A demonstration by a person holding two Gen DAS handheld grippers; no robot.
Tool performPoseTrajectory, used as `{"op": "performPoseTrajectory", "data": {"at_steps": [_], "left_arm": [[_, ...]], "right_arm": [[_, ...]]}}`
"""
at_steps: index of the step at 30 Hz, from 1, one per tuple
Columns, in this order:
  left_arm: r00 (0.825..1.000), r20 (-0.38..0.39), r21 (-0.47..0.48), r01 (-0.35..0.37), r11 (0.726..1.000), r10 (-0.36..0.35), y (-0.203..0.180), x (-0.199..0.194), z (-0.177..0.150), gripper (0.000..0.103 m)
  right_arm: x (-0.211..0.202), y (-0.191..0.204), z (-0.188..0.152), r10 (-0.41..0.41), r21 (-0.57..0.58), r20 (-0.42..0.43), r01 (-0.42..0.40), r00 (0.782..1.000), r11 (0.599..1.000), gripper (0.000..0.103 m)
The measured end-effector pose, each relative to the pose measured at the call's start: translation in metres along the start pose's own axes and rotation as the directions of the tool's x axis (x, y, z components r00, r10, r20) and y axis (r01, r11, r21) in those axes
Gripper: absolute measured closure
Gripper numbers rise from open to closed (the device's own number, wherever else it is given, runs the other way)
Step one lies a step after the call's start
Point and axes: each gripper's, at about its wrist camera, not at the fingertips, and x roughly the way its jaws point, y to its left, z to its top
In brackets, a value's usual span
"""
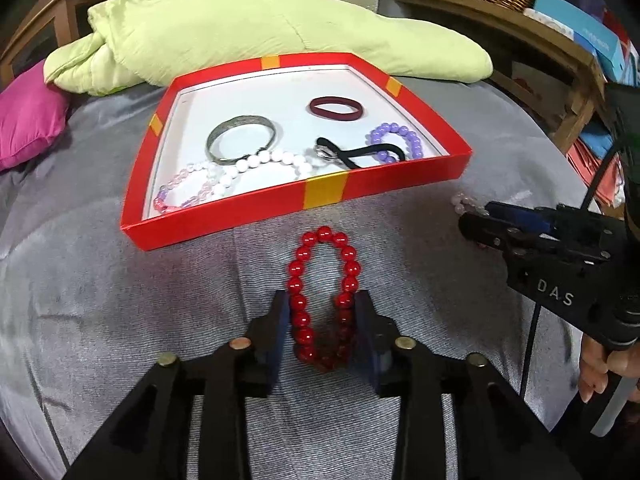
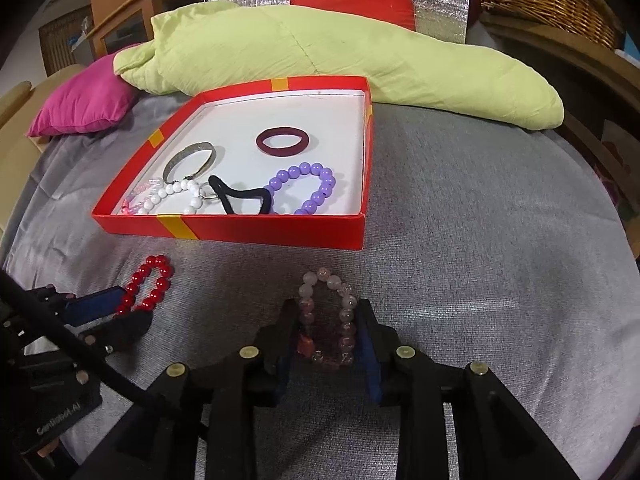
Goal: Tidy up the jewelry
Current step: 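Lift and carry the red and pink bracelets over the box with both tools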
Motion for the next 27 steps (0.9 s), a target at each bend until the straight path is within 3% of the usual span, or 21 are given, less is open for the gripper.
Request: {"op": "performPoseTrajectory", "data": {"at_steps": [8, 10, 13, 27], "left_arm": [[1.0, 0.016, 0.009, -0.001, 1.0, 0.0, -0.001, 0.001, 0.0, 0.064], [1.0, 0.024, 0.01, -0.008, 1.0, 0.008, 0.0, 0.0, 0.0, 0.077], [1.0, 0.025, 0.002, -0.005, 1.0, 0.005, 0.002, 0.0, 0.001, 0.083], [0.999, 0.049, -0.025, 0.008, 1.0, -0.007, 0.006, -0.013, 0.003, 0.083]], "right_arm": [[-0.001, 0.001, -0.001, 0.003, -0.001, 0.001, -0.003, 1.0, 1.0, 0.073], [-0.002, 0.0, -0.001, 0.006, 0.003, -0.001, -0.006, 1.0, 1.0, 0.075], [-0.002, -0.001, -0.001, 0.013, 0.011, -0.002, -0.013, 1.0, 1.0, 0.076], [-0.005, -0.004, -0.002, 0.069, 0.048, -0.009, -0.069, 0.998, 0.997, 0.085]]}}
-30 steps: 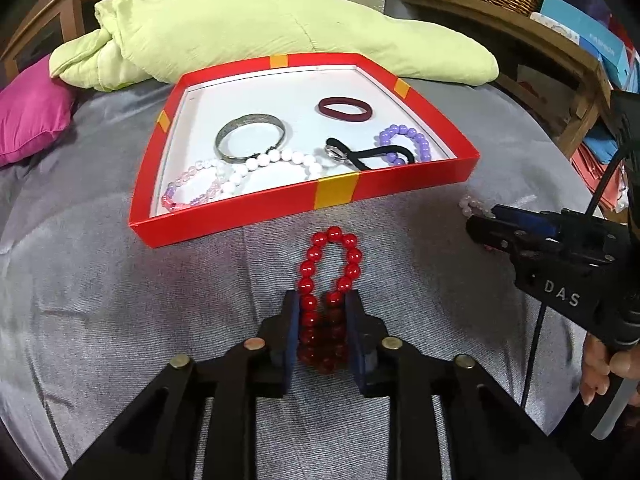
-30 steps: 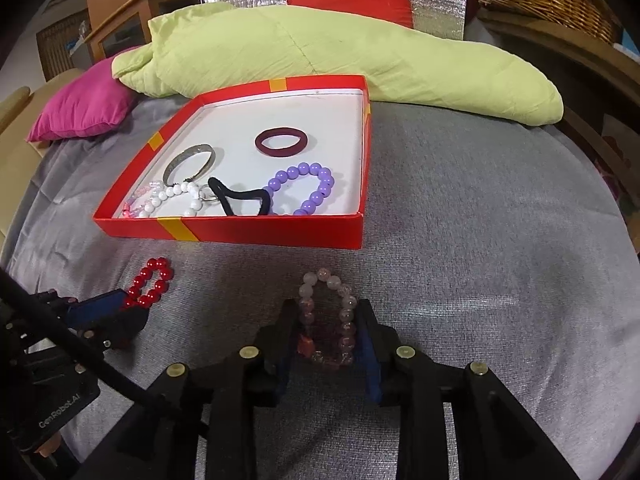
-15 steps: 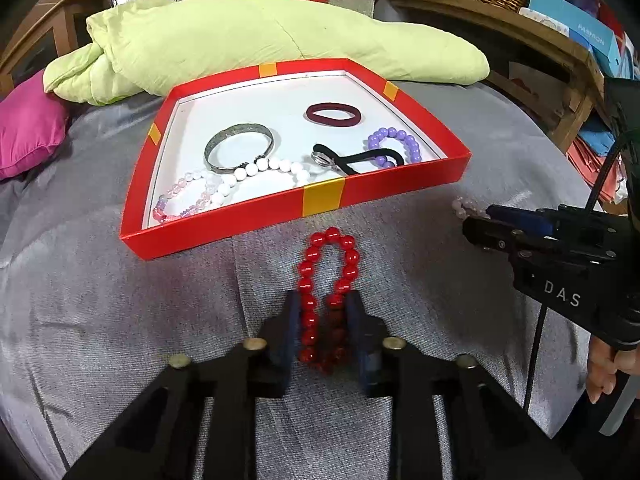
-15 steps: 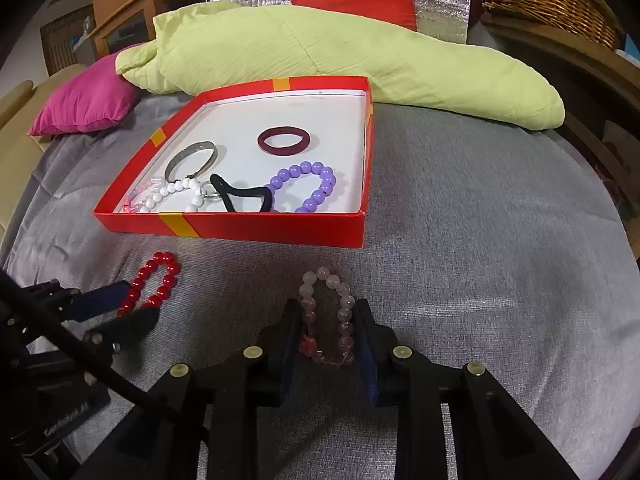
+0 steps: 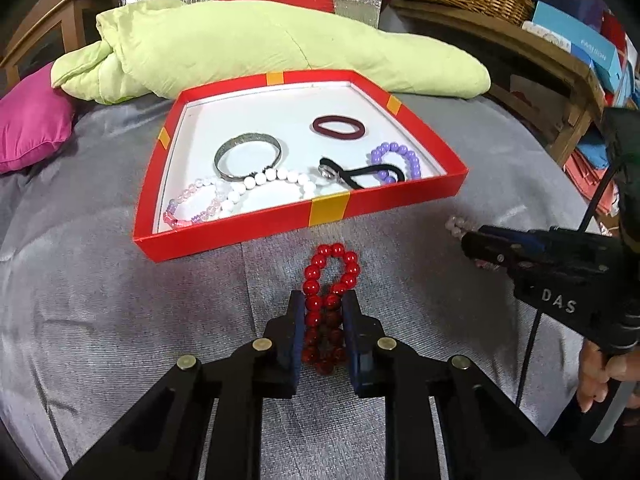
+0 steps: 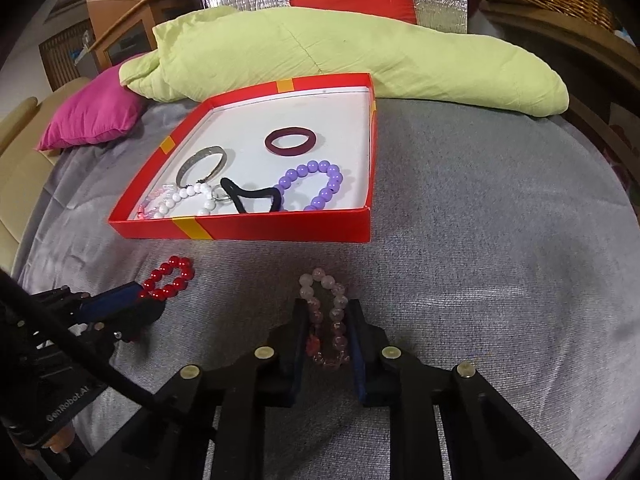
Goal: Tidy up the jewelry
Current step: 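Lift and carry the red and pink bracelets over the box with both tools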
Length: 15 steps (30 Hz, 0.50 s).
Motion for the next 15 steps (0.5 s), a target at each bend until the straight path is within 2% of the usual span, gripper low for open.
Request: {"op": "performPoseTrajectory", "data": {"at_steps": [6, 9, 15], "left_arm": [[1.0, 0.024, -0.011, 0.019, 1.0, -0.019, 0.003, -0.01, 0.003, 0.083], [0.999, 0.03, -0.027, 0.028, 0.999, -0.027, 0.006, -0.013, 0.004, 0.083], [0.999, 0.04, -0.048, 0.032, 0.998, -0.03, 0.013, -0.018, 0.006, 0.083]], "right_arm": [[-0.002, 0.0, 0.0, 0.016, 0.009, 0.003, -0.016, 1.0, 1.0, 0.088], [-0.003, 0.0, 0.0, 0.031, 0.008, 0.005, -0.031, 1.0, 0.999, 0.093], [-0.005, -0.008, 0.0, 0.065, 0.026, 0.01, -0.065, 0.998, 0.998, 0.095]]}}
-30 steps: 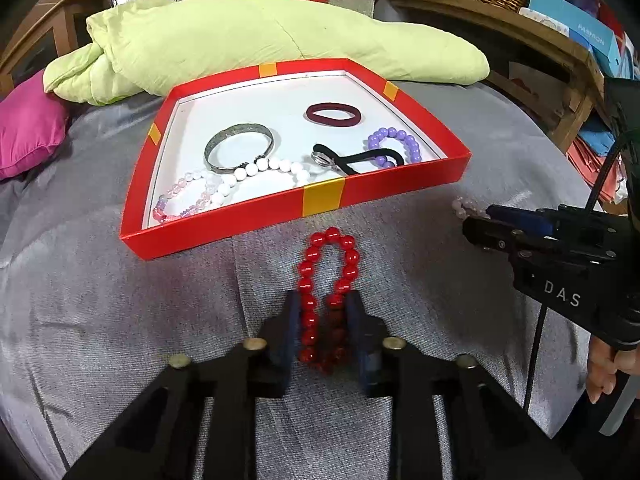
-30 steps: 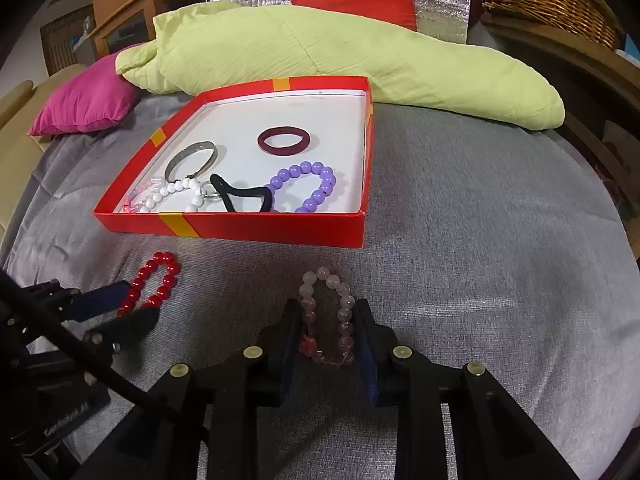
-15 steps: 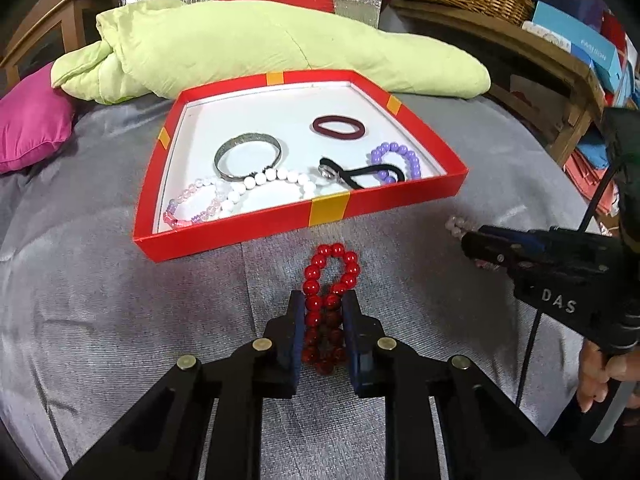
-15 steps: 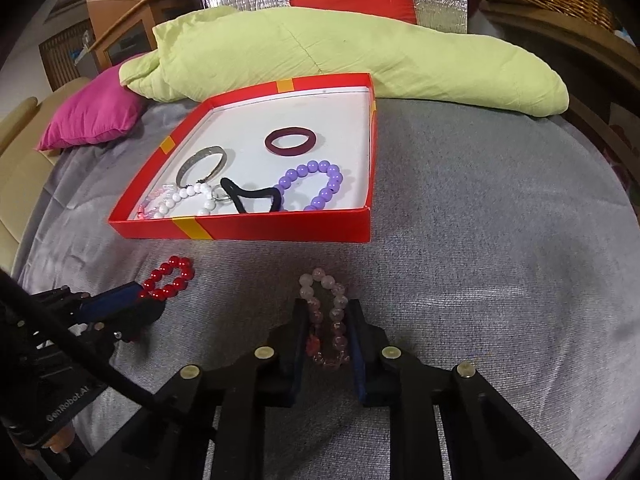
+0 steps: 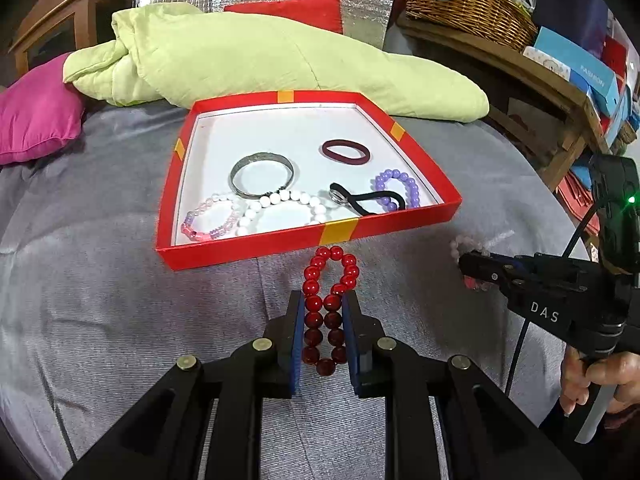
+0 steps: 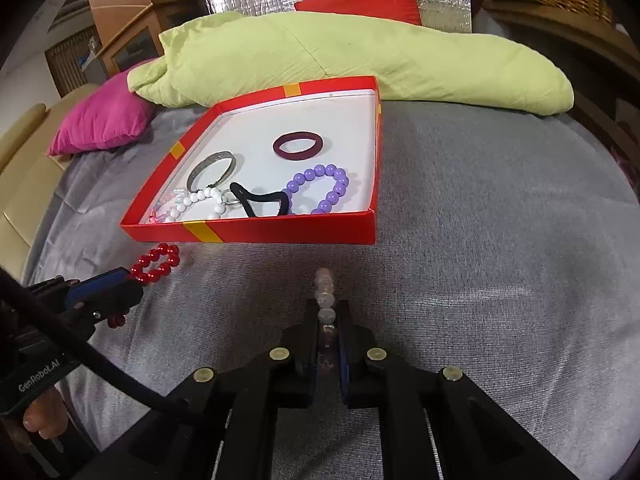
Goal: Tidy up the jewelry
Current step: 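Lift and carry the red and pink bracelets over the box with both tools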
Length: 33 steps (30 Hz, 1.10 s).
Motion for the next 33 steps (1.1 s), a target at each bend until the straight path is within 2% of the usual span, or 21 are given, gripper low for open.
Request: {"op": "performPoseTrajectory", "data": {"at_steps": [11, 19, 33], "left_arm": [[0.999, 0.034, -0.009, -0.01, 1.0, 0.01, 0.006, -0.012, 0.003, 0.083], [0.997, 0.072, -0.019, -0.024, 1.0, 0.026, 0.012, -0.018, 0.013, 0.083], [0.986, 0.135, -0.023, -0.095, 0.995, 0.097, 0.012, -0.022, 0.032, 0.083]], "right_arm": [[-0.016, -0.025, 0.003, 0.03, 0.065, 0.05, -0.033, 0.998, 0.997, 0.095], [-0.031, -0.021, 0.009, 0.065, 0.07, 0.115, -0.073, 0.991, 0.995, 0.095], [-0.056, 0.002, 0.025, 0.138, 0.04, 0.26, -0.153, 0.956, 0.987, 0.095]]}}
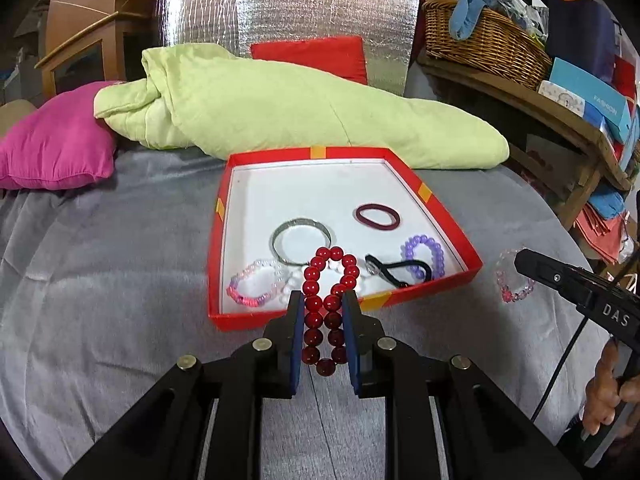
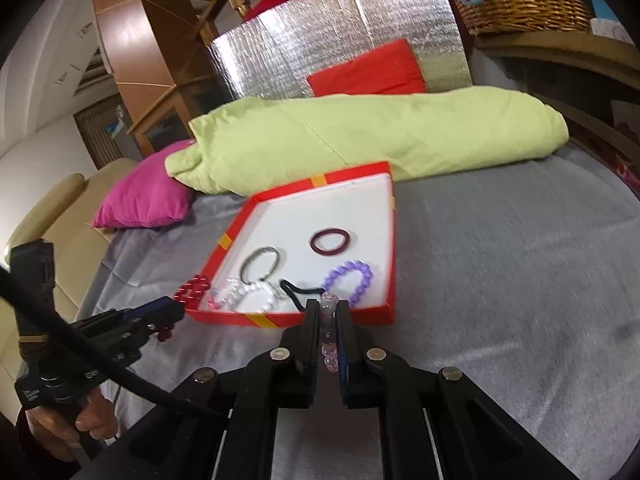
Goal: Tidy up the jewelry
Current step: 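Lift and carry the red and pink bracelets over the box with both tools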
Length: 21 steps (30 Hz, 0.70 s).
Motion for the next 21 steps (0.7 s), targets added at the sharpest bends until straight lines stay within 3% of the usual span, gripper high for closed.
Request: {"op": "performPoseTrajectory", "data": {"at_steps": [14, 21], "left_arm": [[0.995, 0.023, 0.024, -0.093, 0.995, 0.092, 0.001, 0.017, 0.02, 0.083], [0.99, 0.024, 0.033, -0.142, 0.989, 0.142, 0.009, 0.039, 0.032, 0.083]], "right_arm": [[0.05, 0.029, 0.042, 0.035, -0.059, 0.045, -0.032, 0.998, 0.998, 0.094], [0.09, 0.026, 0.06, 0.041, -0.011, 0.035, -0.041, 0.999, 0.999, 0.094]]}}
